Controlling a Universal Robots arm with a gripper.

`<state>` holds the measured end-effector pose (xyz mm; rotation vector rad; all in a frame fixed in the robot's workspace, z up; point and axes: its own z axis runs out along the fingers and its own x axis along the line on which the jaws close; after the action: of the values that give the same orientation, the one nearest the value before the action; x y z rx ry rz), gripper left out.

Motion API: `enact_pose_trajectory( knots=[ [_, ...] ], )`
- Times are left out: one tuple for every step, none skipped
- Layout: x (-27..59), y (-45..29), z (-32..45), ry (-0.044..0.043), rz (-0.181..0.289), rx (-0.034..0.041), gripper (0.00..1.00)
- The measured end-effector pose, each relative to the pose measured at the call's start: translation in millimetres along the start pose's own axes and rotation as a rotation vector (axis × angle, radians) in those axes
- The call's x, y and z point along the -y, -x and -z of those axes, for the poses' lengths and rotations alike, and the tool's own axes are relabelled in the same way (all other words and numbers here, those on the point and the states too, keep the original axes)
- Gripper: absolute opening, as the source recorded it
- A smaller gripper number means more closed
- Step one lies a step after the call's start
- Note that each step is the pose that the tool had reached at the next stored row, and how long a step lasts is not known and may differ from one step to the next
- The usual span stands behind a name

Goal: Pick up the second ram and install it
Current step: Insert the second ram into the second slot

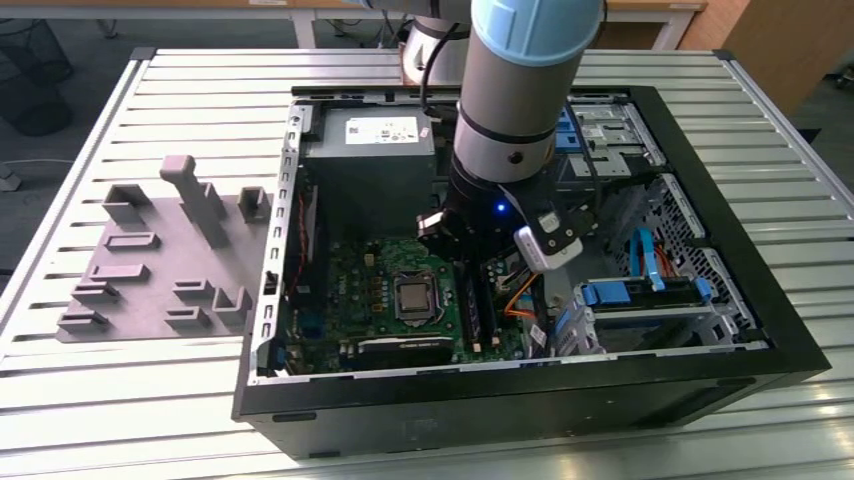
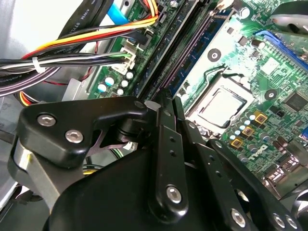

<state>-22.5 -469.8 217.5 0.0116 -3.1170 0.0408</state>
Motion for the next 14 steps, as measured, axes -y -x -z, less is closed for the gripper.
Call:
enact_pose_trajectory(
  knots=[
    [0.0,0.0,0.0,0.0005,0.000,0.0000,0.14],
    [0.1,0.0,0.1,0.0018,0.000,0.0000,0.14],
    [0.0,0.0,0.4,0.0034,0.000,0.0001,0.14],
    [0.0,0.0,0.8,0.0051,0.000,0.0001,0.14],
    [0.0,0.0,1.3,0.0071,0.000,0.0001,0.14],
    [0.0,0.0,1.3,0.0088,0.000,0.0002,0.14],
    [0.0,0.0,1.3,0.0090,0.000,0.0002,0.14],
    [0.0,0.0,1.3,0.0090,0.000,0.0001,0.14],
    [0.2,0.0,1.5,0.0087,0.000,0.0000,0.14],
    [0.4,0.0,1.5,0.0087,-0.001,0.0000,0.14],
    [0.7,0.2,1.5,0.0086,-0.002,-0.0001,0.14],
    [1.0,0.4,1.4,0.0087,-0.003,-0.0001,0.14],
    [1.3,0.5,1.4,0.0088,-0.004,-0.0001,0.14],
    [1.4,0.8,1.4,0.0088,-0.005,-0.0002,0.14]
  ],
)
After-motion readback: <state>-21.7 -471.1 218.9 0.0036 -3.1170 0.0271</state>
